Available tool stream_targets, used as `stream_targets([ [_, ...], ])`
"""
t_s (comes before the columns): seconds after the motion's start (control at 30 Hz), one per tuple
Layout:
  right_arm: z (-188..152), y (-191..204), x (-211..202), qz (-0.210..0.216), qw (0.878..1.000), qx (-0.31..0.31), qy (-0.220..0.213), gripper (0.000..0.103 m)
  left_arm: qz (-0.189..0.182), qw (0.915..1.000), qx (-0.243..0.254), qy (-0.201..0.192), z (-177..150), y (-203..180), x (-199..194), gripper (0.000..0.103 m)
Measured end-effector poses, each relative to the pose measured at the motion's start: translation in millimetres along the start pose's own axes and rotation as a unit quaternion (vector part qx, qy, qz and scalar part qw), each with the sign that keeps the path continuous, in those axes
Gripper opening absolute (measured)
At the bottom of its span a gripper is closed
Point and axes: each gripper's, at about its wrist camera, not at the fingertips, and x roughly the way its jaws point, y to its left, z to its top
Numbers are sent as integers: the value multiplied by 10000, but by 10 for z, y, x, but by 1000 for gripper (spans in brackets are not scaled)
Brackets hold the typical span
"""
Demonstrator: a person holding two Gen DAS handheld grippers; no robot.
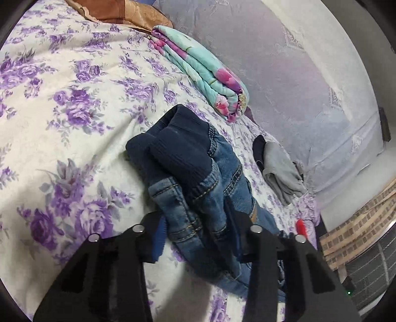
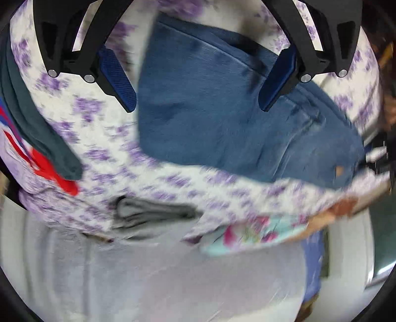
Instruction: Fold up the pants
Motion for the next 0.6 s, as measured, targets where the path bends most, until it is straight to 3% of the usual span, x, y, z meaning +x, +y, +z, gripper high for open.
stream_targets([
  [0.07,-63,-11,205,-90,9976,-212,652,100,60,9998,167,-41,-8,-68,-26,35],
  [0.1,-42,-69,238,65,9973,-92,721,100,129,9994,315,-97,-22,-133,-46,34],
  [0.23,-46,-333,140,601,9961,428,479,100,196,9953,873,-364,-52,-455,-176,30],
  [0.33,-134,-710,72,612,9896,1259,335,100,214,9874,1470,-542,-93,-828,-281,29],
  [0.47,-330,-1106,133,1057,9669,2285,406,100,274,9636,2507,-882,-272,-1436,-358,27],
  [0.6,-337,-1126,155,1164,9639,2370,335,100,61,9303,3506,-1073,-652,-2091,-340,26],
])
